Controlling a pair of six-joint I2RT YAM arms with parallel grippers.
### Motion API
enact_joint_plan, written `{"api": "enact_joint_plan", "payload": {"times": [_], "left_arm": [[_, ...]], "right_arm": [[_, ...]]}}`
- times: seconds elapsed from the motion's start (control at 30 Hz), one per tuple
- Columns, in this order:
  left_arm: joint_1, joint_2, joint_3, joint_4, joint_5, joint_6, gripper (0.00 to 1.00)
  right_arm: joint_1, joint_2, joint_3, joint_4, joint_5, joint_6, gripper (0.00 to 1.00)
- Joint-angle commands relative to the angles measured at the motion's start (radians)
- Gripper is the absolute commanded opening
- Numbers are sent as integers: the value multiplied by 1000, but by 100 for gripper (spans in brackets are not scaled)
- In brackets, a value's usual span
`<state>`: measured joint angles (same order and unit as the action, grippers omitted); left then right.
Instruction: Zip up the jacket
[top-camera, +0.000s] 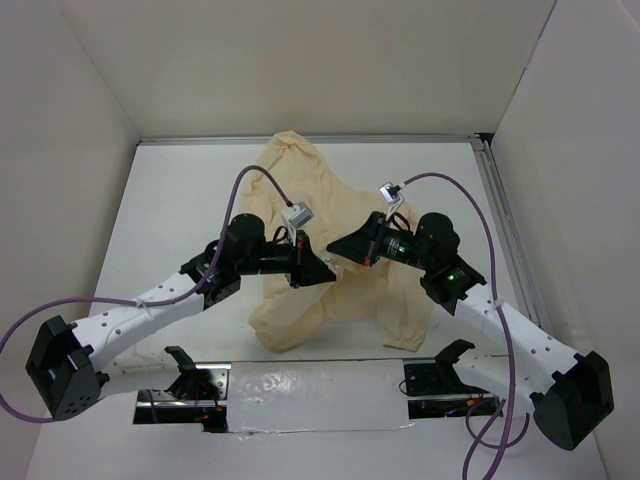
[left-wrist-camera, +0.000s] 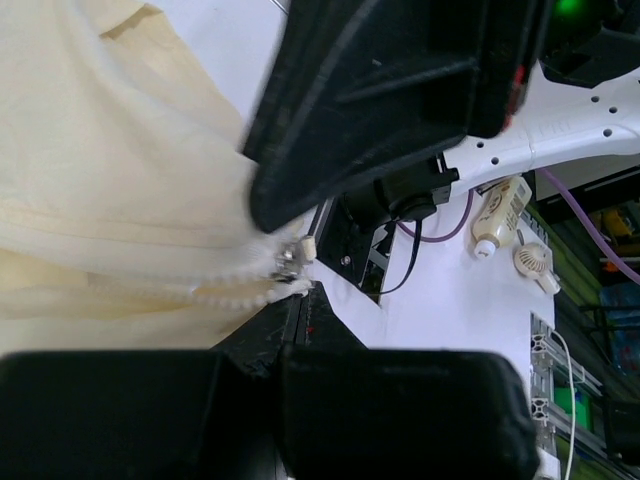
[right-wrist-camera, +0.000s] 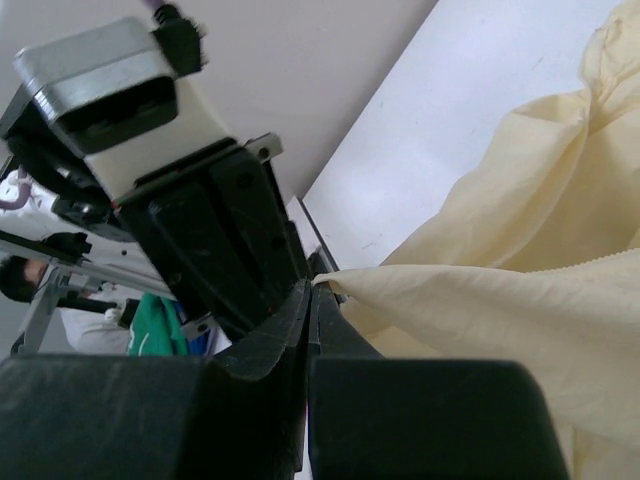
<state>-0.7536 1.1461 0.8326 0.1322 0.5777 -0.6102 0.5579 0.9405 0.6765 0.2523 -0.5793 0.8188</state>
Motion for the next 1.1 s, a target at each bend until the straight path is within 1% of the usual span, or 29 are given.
{"api": "enact_joint_plan", "payload": {"times": [0.0, 0.07, 0.13, 0.27, 0.33, 0.4, 0.5, 0.53, 0.57, 0.6, 0.63, 0.7, 0.73, 0.77, 0.8, 0.9, 1.07], "left_arm": [[-90, -22, 3, -49, -48, 1, 0], [-127, -25, 3, -54, -58, 1, 0], [-153, -19, 7, -63, -67, -9, 0], [-179, -3, -1, -88, -68, -19, 0], [-178, -5, -3, -95, -104, -43, 0], [-165, -6, 19, -109, -160, -49, 0], [-123, 6, 69, -129, -193, -39, 0], [-113, 7, 82, -129, -209, -34, 0], [-104, 13, 91, -156, -220, -33, 0], [-95, 20, 108, -164, -231, -28, 0], [-78, 30, 135, -177, -251, -25, 0], [-61, 40, 160, -189, -248, -19, 0], [-50, 43, 164, -186, -240, -20, 0], [-46, 43, 166, -183, -227, -20, 0], [-41, 44, 169, -177, -220, -19, 0], [-39, 56, 189, -204, -226, -25, 0], [-39, 61, 192, -203, -223, -26, 0]], "right_arm": [[-29, -38, 51, 87, 67, 17, 0], [-47, -52, 43, 91, 67, 28, 0], [-68, -62, 51, 50, 73, 23, 0], [-102, -86, 58, 15, 49, 14, 0], [-102, -94, 60, -18, 16, -10, 0], [-99, -88, 80, -108, -7, -53, 0], [-82, -77, 109, -243, -4, -118, 0], [-75, -81, 97, -246, 4, -131, 5], [-67, -81, 92, -286, 10, -145, 9], [-62, -86, 86, -303, 13, -153, 16], [-61, -92, 75, -330, 16, -159, 29], [-52, -100, 66, -363, 22, -181, 41], [-50, -112, 63, -373, 25, -188, 52], [-49, -115, 61, -384, 27, -197, 57], [-38, -121, 61, -406, 26, -220, 65], [-13, -138, 55, -432, 42, -250, 68], [19, -160, 31, -444, 90, -251, 68]]}}
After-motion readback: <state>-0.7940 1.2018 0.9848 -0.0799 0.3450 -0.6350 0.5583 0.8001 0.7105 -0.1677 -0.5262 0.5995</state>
